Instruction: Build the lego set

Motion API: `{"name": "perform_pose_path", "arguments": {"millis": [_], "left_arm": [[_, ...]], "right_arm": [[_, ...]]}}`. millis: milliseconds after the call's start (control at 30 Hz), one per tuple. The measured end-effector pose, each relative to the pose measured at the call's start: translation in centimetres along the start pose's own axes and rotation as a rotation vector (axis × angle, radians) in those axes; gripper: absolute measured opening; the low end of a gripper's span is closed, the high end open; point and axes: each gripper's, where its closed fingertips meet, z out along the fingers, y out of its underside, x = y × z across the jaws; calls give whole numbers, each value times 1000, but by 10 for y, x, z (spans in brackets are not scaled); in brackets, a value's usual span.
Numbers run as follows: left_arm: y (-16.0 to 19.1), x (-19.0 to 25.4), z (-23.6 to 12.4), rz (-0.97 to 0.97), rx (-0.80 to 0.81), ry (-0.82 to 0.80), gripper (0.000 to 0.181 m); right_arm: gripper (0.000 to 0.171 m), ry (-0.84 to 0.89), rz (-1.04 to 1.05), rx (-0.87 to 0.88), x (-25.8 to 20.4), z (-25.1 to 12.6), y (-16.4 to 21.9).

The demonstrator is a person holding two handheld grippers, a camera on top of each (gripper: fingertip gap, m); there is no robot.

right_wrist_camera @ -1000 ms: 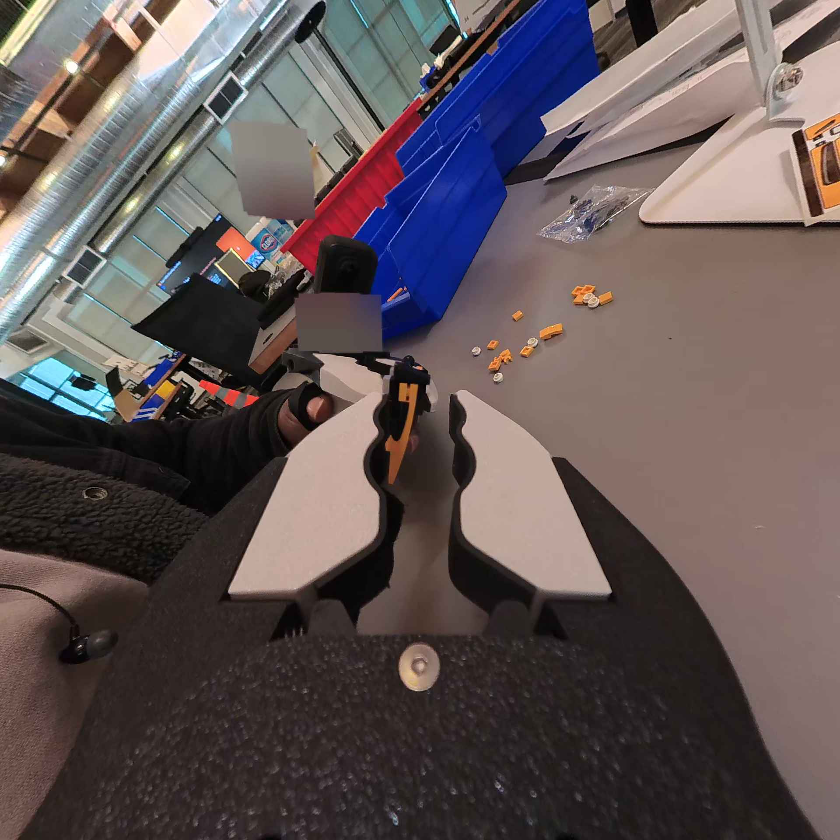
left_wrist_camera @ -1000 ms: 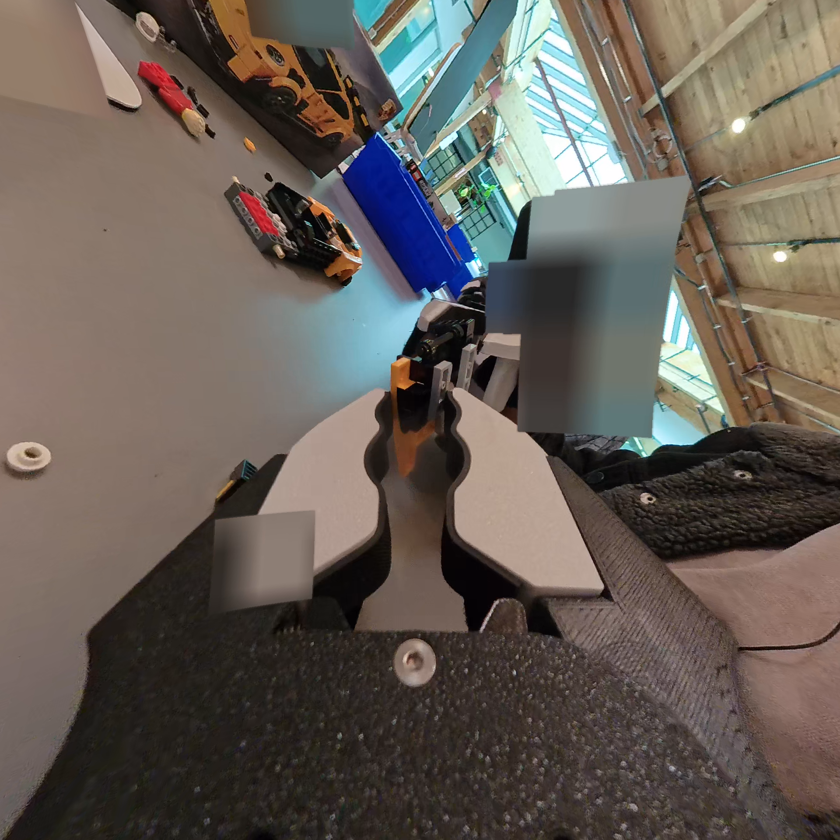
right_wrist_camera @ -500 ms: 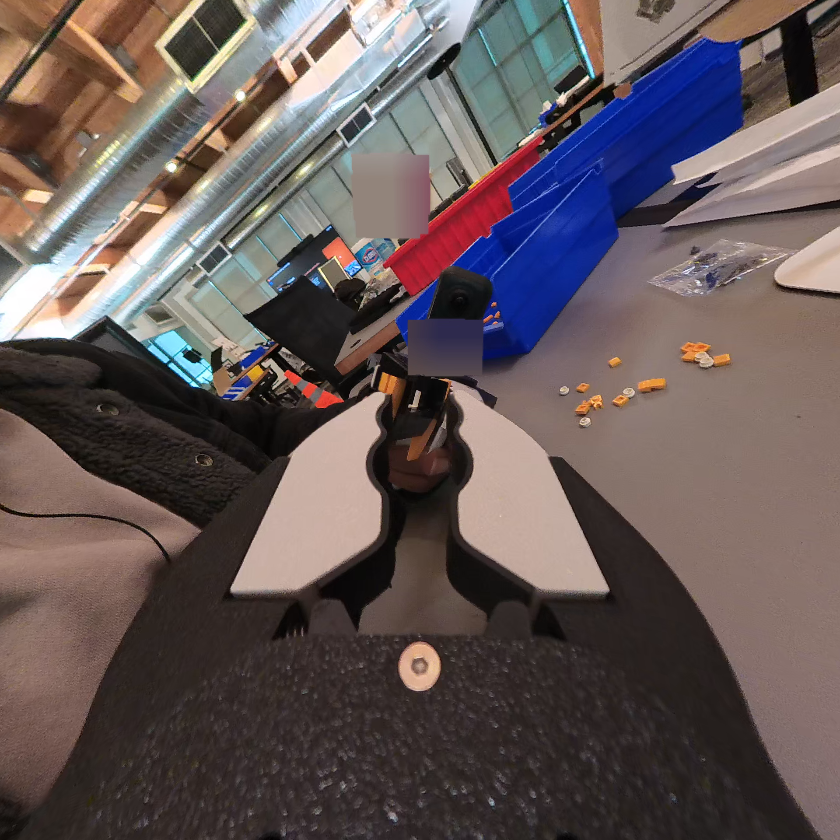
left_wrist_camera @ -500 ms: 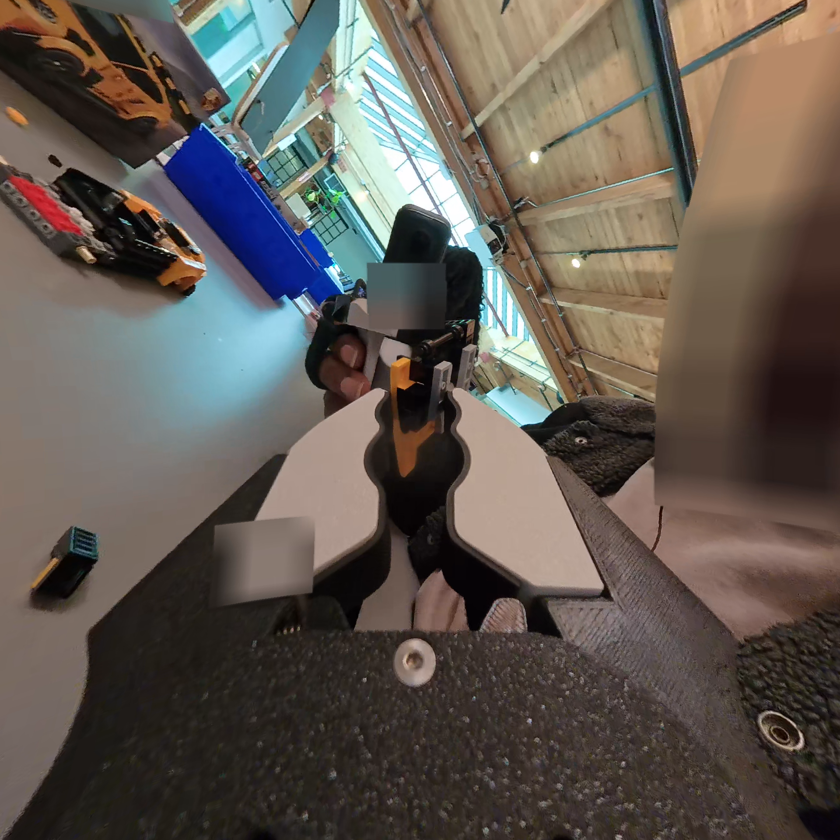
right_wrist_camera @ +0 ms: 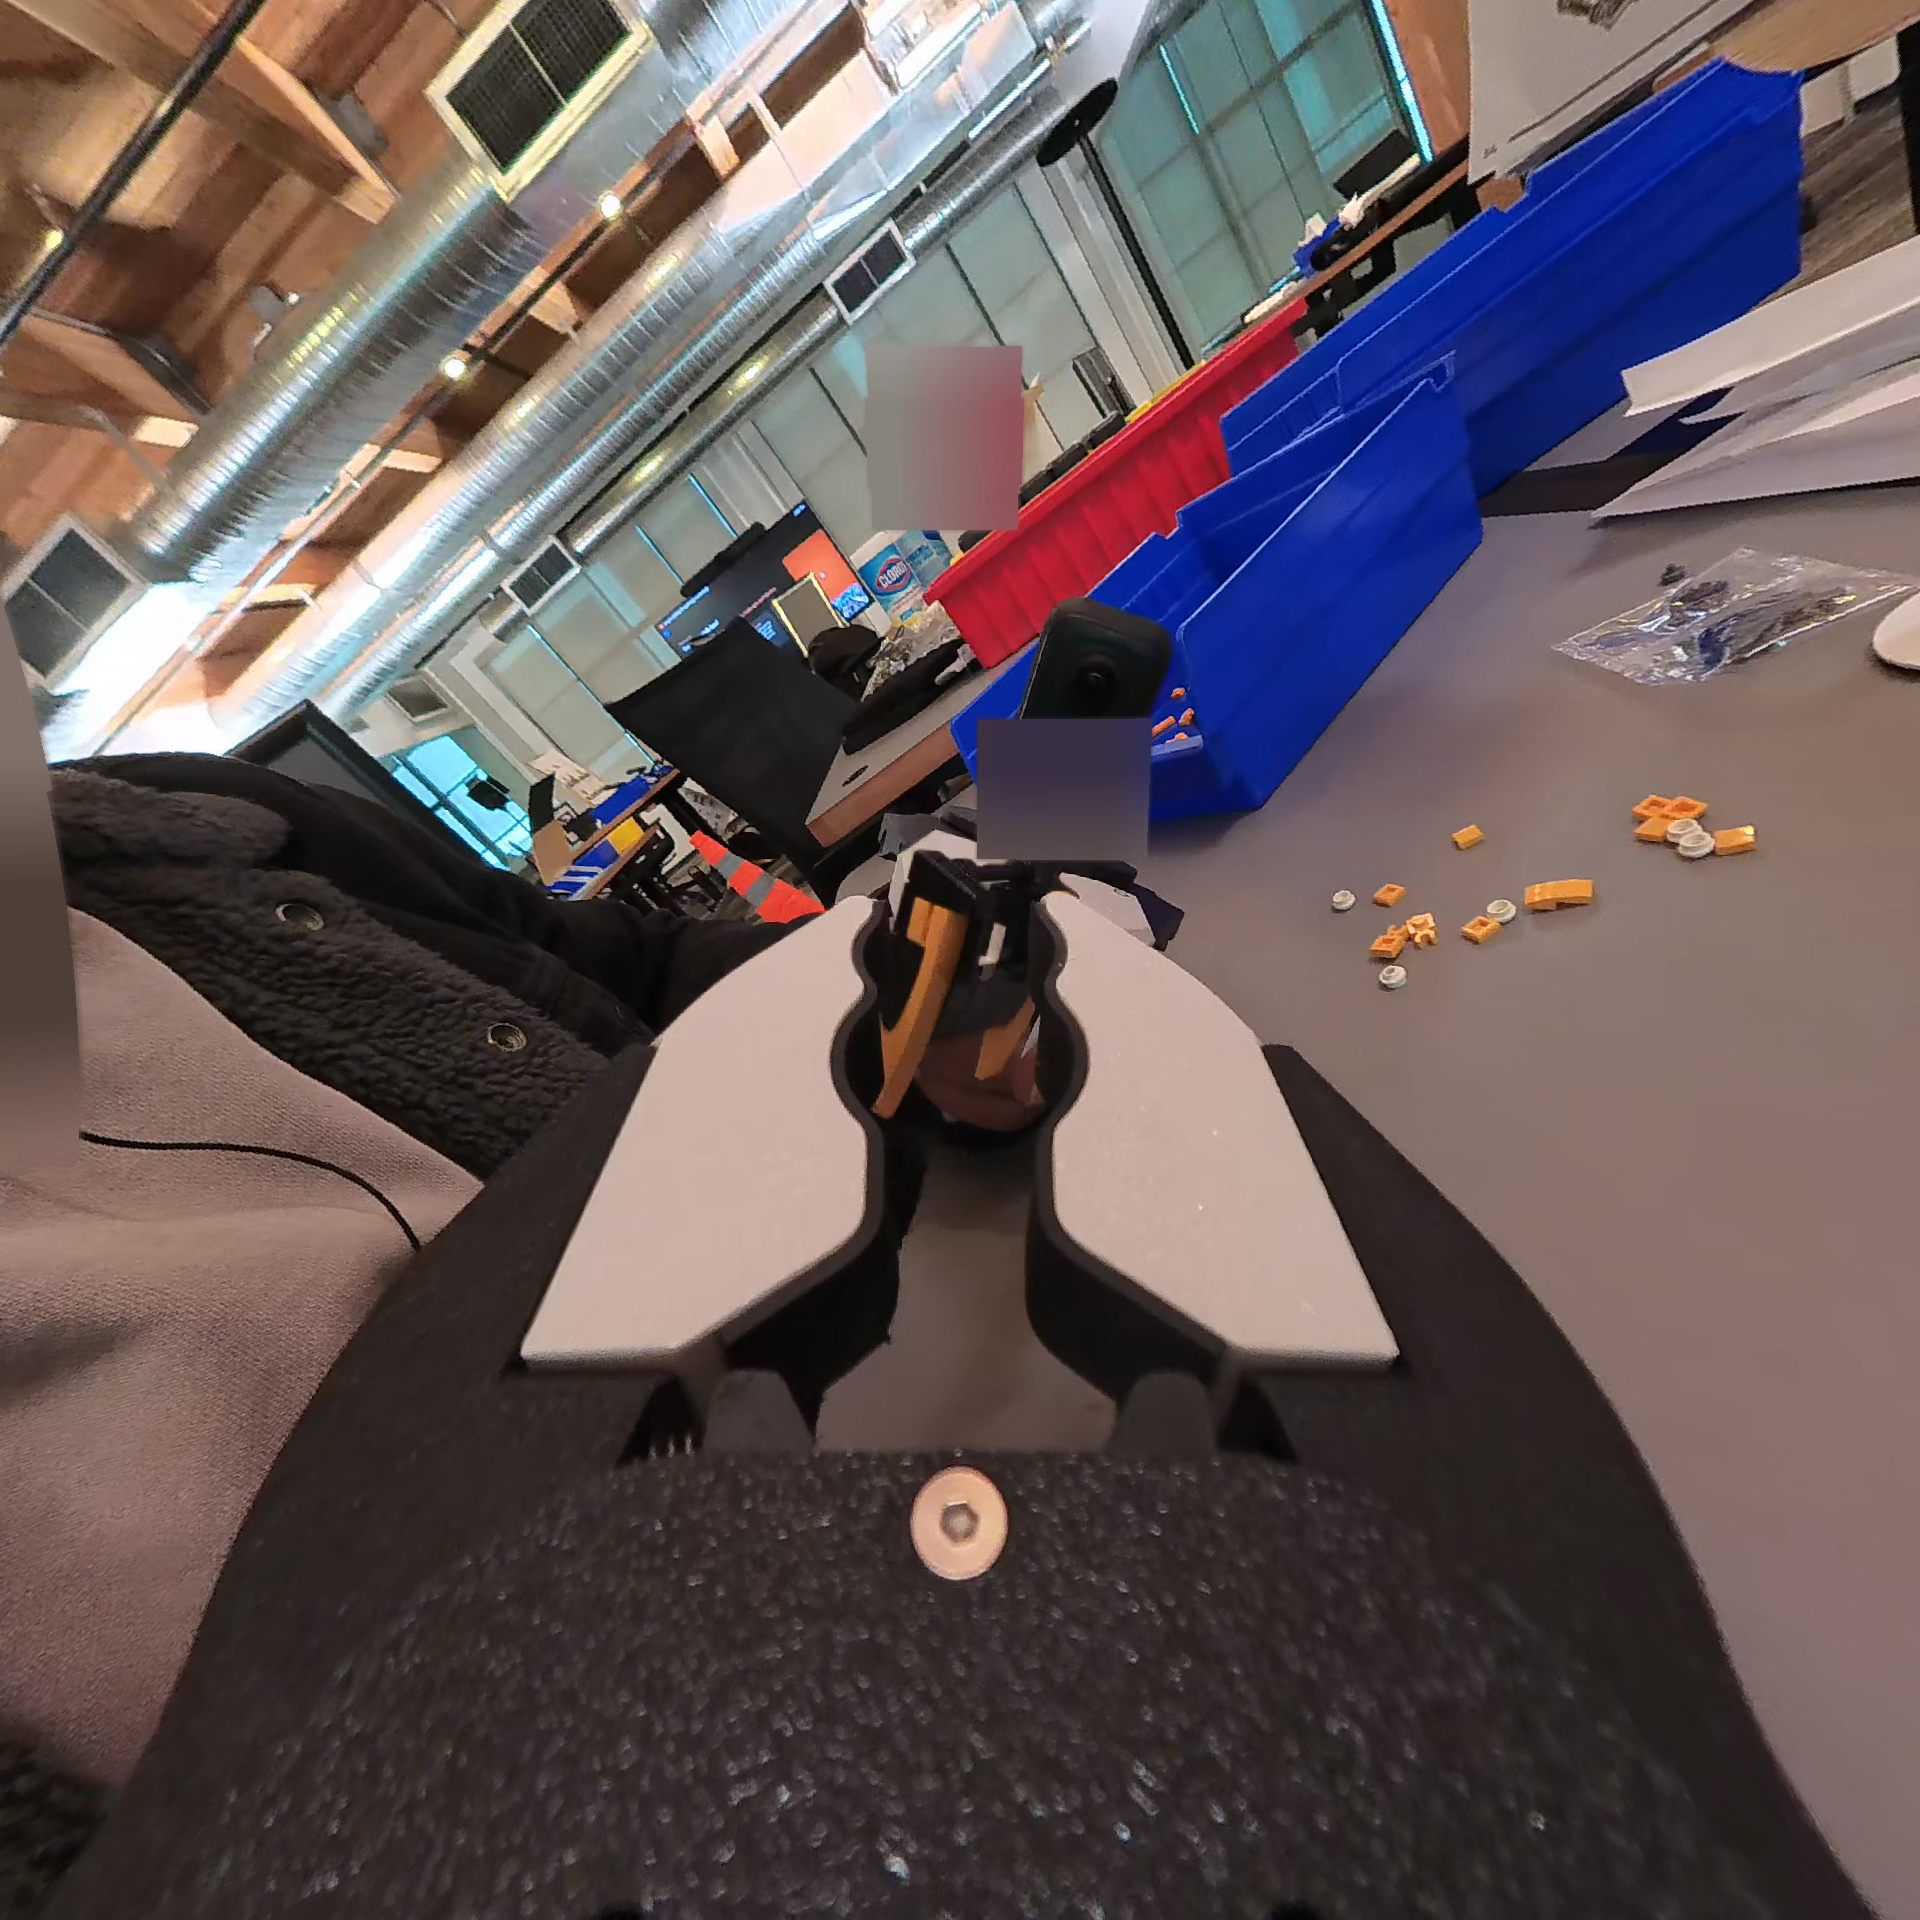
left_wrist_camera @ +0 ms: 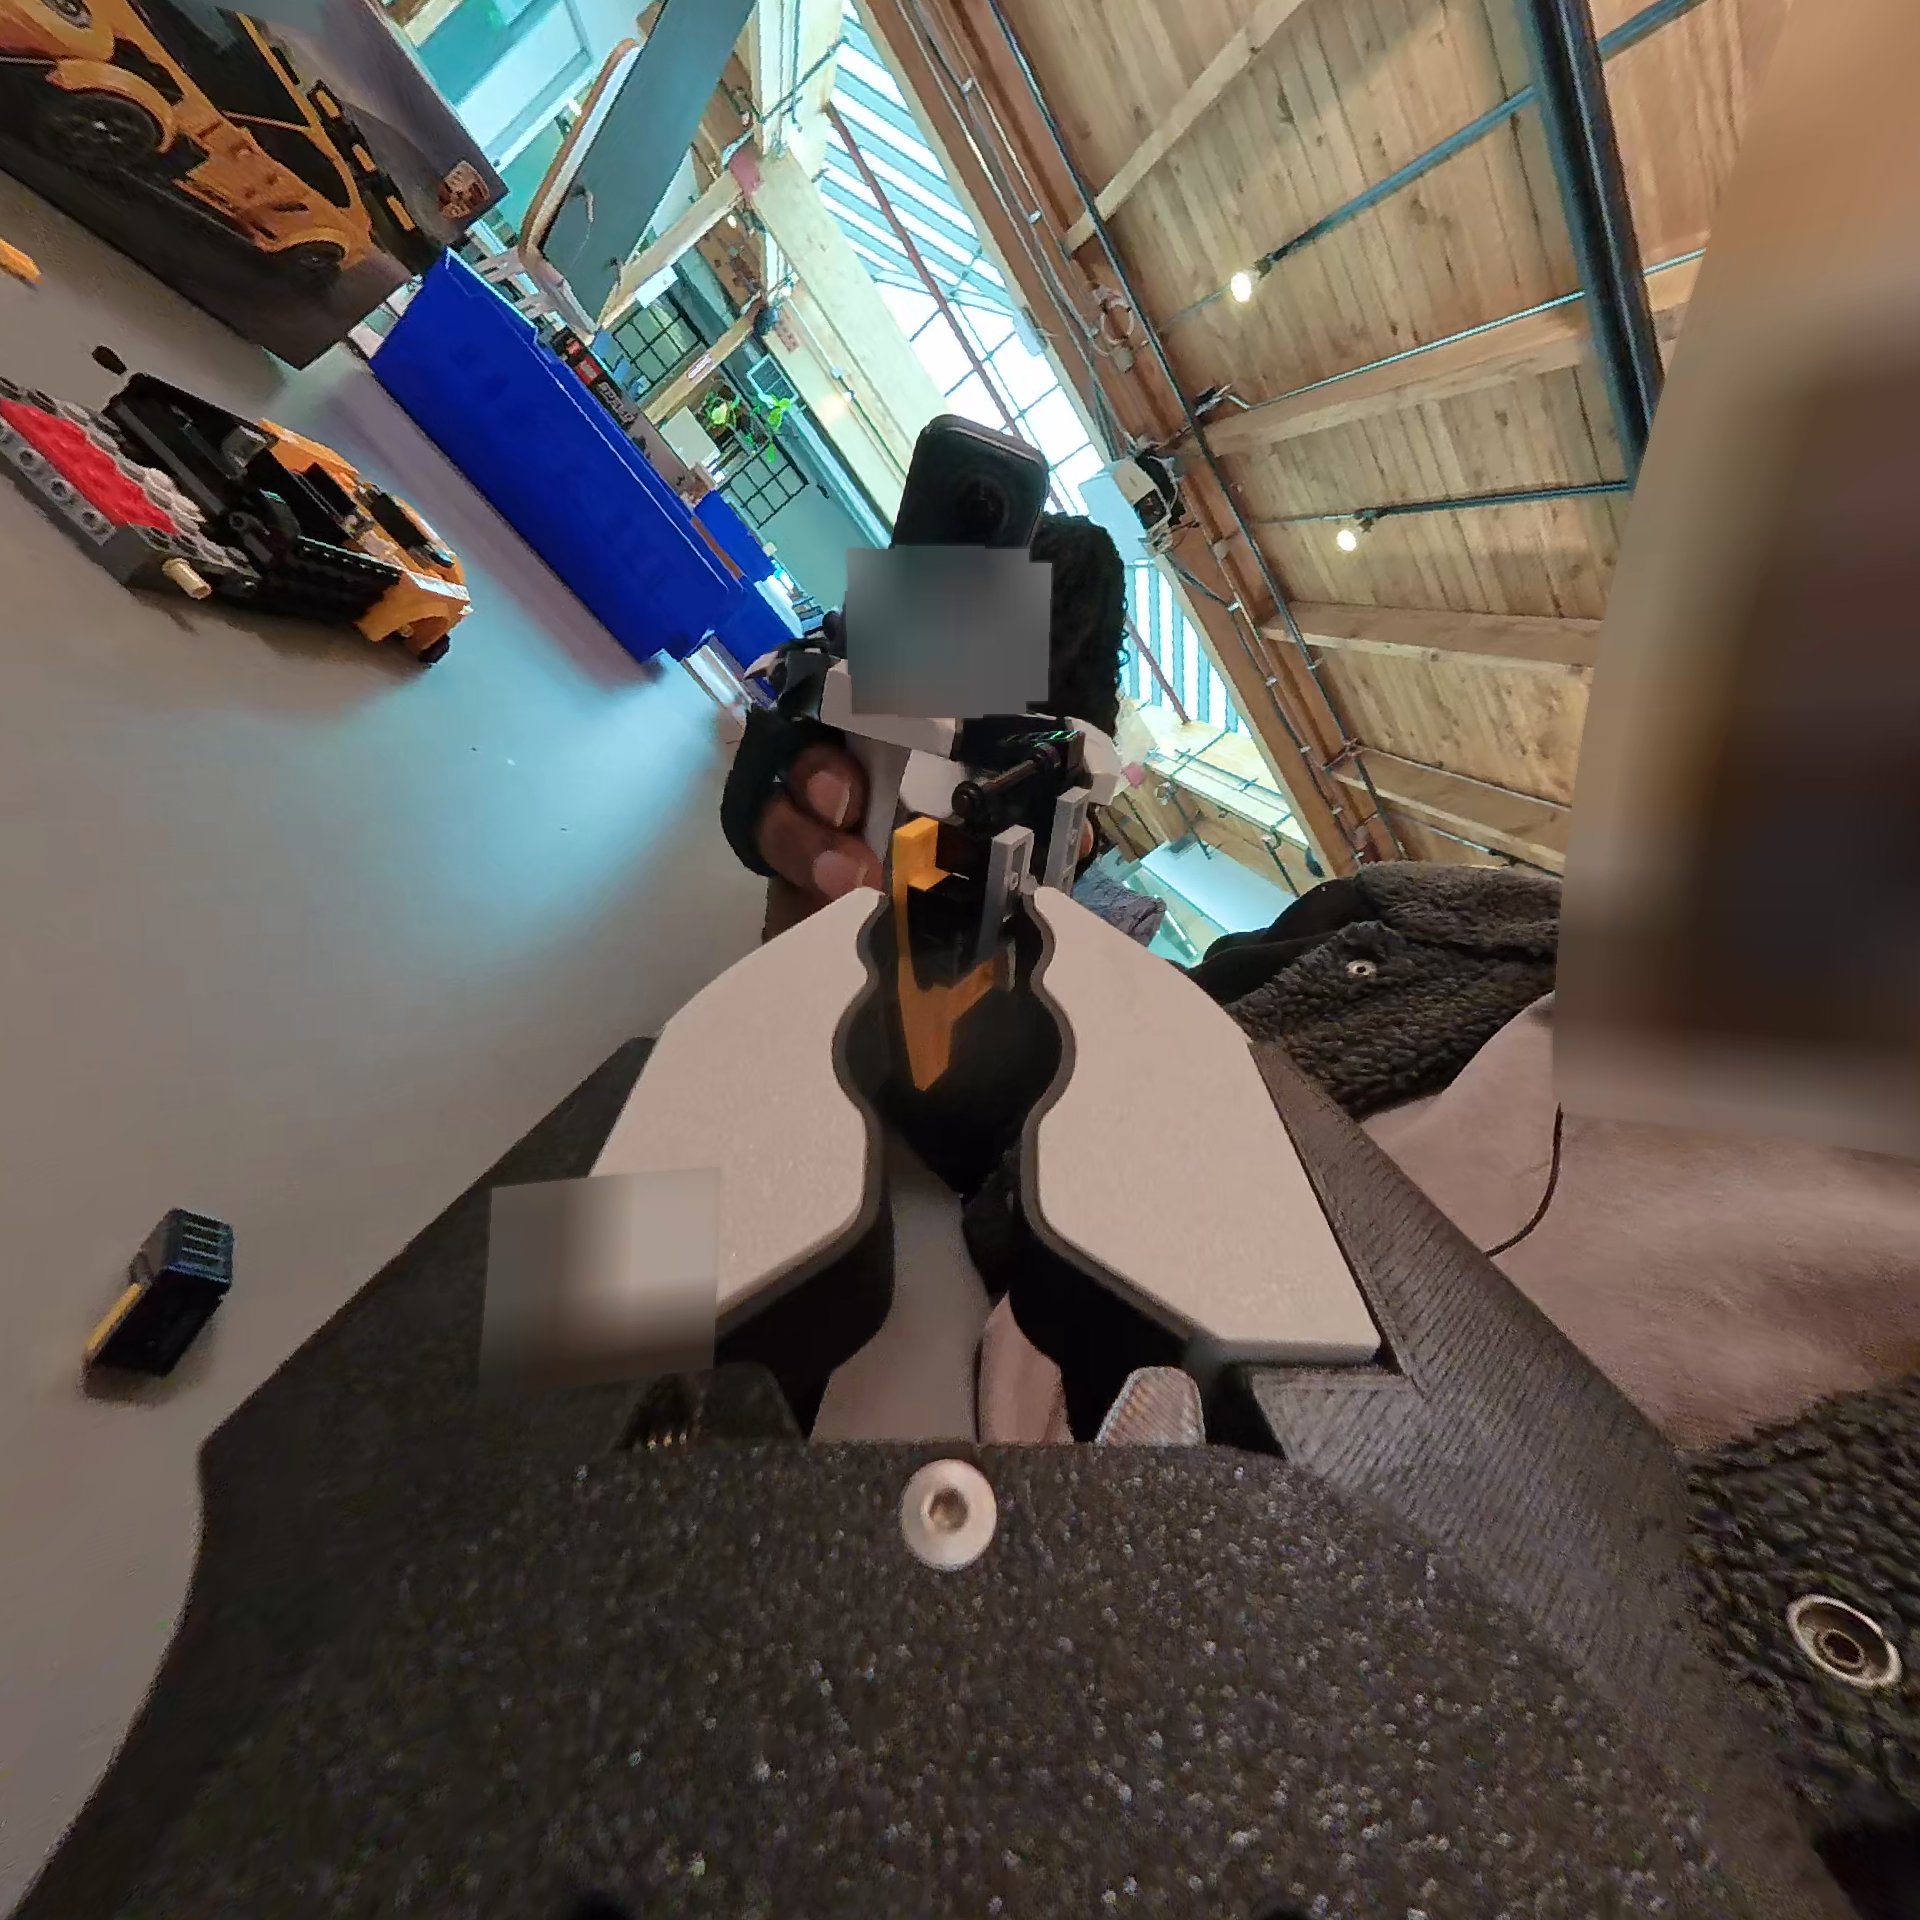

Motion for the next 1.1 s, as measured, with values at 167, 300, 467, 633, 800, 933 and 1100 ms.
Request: {"name": "perform_pose_path", "arguments": {"millis": [167, 300, 467, 633, 800, 933, 1100], "left_arm": [[4, -1, 1, 19, -25, -9, 21], [7, -1, 2, 28, -44, -5, 21], [9, 0, 2, 24, -56, 4, 21], [10, -1, 3, 11, -62, 3, 21], [10, -4, 3, -1, -63, -15, 21], [10, -8, 1, -7, -60, -37, 21], [8, -13, -1, 2, -58, -77, 21]], "right_arm": [[23, -4, -10, -14, -3, 1, 2], [16, -21, -32, -25, -8, 2, 3], [10, -42, -61, -40, -14, 3, 4], [9, -43, -74, -45, -14, 3, 5], [9, -37, -62, -42, -11, 2, 6], [9, -29, -52, -44, -7, 1, 7], [9, -13, -45, -52, -1, -1, 9]]}}
